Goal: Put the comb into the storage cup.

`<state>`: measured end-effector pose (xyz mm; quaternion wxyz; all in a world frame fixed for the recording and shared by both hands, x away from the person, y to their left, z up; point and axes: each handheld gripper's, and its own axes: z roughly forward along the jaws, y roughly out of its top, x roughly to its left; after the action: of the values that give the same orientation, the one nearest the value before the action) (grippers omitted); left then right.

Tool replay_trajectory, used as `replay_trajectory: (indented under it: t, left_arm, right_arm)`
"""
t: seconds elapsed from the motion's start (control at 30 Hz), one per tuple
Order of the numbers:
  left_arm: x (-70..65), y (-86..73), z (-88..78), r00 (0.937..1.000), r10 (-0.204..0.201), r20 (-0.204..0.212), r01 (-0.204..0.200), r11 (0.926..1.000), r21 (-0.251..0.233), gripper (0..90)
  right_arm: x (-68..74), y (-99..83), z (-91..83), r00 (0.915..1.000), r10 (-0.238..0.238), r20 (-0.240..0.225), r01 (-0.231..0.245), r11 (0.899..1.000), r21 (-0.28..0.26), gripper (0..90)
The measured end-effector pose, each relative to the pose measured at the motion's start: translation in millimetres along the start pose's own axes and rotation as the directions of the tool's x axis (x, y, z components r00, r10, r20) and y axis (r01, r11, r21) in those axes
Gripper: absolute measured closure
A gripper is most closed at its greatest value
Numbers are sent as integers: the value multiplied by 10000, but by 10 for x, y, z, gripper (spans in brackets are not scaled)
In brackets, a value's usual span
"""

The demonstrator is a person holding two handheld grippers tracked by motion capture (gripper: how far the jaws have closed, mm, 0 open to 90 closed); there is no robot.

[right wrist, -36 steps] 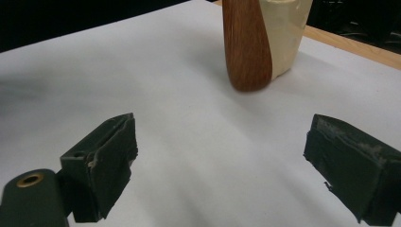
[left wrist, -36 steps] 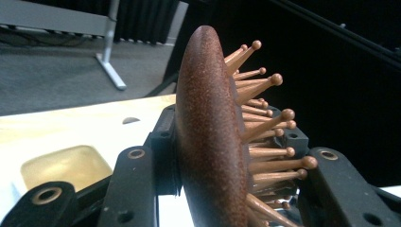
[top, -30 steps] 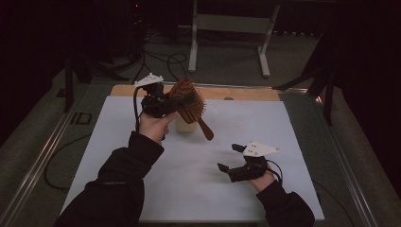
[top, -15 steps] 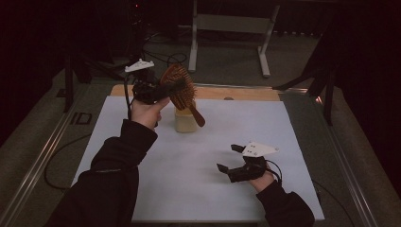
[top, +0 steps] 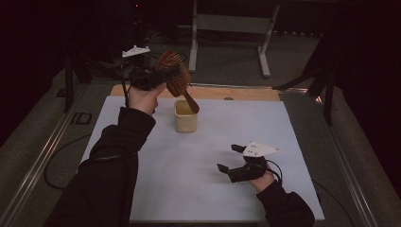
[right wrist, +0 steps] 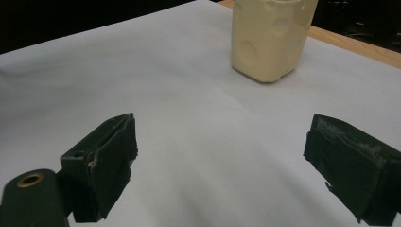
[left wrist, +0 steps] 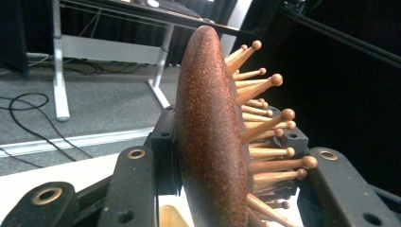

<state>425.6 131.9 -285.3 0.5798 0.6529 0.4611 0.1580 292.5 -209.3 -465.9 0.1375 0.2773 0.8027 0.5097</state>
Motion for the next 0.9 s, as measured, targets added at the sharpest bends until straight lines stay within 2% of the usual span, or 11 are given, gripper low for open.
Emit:
replay_trajectory:
  t: [0.2,0.4,0.53,0.63,0.7,0.9]
  left_arm:
    - [81,18,78,9991,-118,-419,118,9999,-14,567]
    - [155,-38,185,9963,-174,-842,186,9997,143,568]
    - [180,-88,252,9948,-133,-1011,162,9995,284,568]
    - [214,-132,303,9938,-288,-1071,327,9989,350,567]
    - [217,-165,340,9926,-197,-1197,253,9987,451,567]
    - [239,-253,435,9918,-203,-1259,291,9972,684,567]
  right_arm:
    - [0,-2,3,10000,-58,-2,58,10000,33,96]
    - [0,-3,2,10000,3,-16,-3,10000,3,96]
    - [-8,-7,-2,10000,-42,-23,42,10000,5,96]
    - [-8,-7,-7,10000,-8,-22,8,10000,6,96]
    - [-7,-6,-8,10000,-2,-44,2,10000,-22,96]
    - [-11,-8,-14,10000,28,-44,-28,10000,-50,96]
